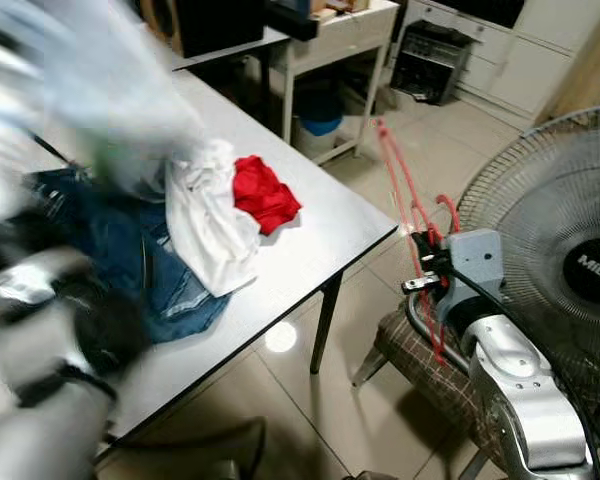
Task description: Hang hanger
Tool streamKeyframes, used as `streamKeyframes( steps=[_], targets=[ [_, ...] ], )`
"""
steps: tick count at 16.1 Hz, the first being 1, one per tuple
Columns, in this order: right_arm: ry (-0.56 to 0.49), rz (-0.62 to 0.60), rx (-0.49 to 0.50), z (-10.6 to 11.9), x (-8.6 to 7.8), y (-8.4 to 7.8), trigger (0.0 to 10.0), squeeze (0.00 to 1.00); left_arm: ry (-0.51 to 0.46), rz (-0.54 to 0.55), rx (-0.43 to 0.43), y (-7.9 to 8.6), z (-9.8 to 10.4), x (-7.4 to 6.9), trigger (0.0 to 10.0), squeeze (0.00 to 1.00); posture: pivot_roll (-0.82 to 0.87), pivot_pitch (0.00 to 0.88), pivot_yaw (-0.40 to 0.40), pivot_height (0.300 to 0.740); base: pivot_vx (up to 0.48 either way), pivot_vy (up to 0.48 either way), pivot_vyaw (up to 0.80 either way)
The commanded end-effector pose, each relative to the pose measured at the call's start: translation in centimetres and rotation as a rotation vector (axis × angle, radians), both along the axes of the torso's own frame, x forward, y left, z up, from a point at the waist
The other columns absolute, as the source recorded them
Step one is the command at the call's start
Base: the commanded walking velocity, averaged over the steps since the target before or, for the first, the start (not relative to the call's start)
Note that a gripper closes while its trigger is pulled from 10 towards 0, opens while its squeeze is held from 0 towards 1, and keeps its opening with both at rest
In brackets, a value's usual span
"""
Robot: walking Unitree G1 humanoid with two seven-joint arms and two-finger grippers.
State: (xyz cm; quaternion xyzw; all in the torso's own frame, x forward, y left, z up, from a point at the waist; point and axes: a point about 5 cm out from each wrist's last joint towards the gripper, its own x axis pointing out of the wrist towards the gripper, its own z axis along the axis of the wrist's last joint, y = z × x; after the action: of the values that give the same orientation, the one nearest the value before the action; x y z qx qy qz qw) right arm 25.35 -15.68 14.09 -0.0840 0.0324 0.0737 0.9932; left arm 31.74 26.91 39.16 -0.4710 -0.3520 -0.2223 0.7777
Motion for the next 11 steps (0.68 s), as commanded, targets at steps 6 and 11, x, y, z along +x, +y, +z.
streamKeyframes(
  steps=[6,11],
  targets=[
    [-0.012,0.01,-0.003,0.0,0.2,0.2,10.0,0.0,0.553,0.622,0.264,9.3,-8.0,-1.5,0.0,0.0,0.05,0.035,-0.04,0.74,0.0,0.0,0.0],
    [-0.015,0.048,-0.007,0.1,0.7,0.9,10.0,0.0,0.706,0.464,0.847,3.0,-12.7,0.5,0.0,0.0,0.05,0.031,-0.052,0.74,0.0,0.0,0.0]
  ],
)
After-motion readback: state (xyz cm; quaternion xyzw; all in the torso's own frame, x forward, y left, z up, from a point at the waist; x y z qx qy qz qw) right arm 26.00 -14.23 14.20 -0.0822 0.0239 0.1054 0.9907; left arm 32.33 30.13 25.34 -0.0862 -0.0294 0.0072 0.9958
